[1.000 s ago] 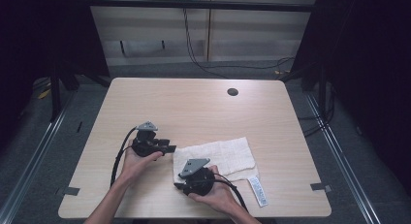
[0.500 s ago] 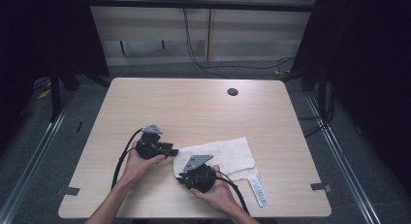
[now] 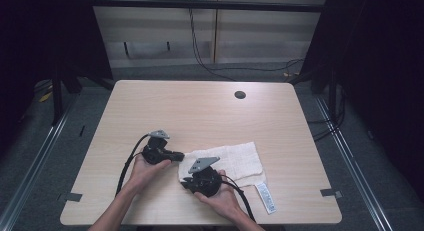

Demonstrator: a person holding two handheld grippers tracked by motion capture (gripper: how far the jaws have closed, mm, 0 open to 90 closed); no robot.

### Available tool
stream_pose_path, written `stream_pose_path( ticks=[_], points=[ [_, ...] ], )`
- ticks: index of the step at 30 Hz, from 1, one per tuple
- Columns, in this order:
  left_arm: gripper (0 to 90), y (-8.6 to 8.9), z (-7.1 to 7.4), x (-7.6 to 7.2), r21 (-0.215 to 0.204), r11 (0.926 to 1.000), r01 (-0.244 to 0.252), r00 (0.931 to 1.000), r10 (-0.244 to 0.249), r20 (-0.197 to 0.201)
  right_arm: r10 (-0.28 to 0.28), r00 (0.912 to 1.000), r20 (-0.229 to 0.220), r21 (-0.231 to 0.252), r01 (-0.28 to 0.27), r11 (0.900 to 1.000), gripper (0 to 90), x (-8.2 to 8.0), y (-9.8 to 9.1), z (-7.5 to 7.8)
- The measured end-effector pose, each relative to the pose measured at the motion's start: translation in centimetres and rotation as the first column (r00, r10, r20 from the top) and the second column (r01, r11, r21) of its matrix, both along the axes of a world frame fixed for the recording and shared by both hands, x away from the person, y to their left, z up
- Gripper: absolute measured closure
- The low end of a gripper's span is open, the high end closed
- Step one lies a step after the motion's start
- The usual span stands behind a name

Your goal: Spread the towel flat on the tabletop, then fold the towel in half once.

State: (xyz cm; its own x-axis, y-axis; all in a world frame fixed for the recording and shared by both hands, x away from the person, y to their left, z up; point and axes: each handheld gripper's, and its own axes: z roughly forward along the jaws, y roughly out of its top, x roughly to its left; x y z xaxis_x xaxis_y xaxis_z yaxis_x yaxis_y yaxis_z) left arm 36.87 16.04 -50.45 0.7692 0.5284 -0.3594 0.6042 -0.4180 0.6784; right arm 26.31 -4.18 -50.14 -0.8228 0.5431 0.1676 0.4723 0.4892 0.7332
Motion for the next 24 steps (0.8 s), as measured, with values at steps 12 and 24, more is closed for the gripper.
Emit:
stream_pose_path(
  ticks=[12,24],
  points=[
    [85.0,1.6,1.7,0.1,-0.122,0.9914,-0.047,0.9989,0.048,0.001,-0.006,0.9999,-0.014,0.087,0.007,0.9962,83.3,0.4,0.0,1.8],
    [84.9,3.2,3.7,-0.4,-0.154,0.9865,-0.057,0.9970,0.064,0.043,-0.013,0.9999,0.005,0.171,0.012,0.9851,83.6,0.2,0.4,3.7]
  ],
)
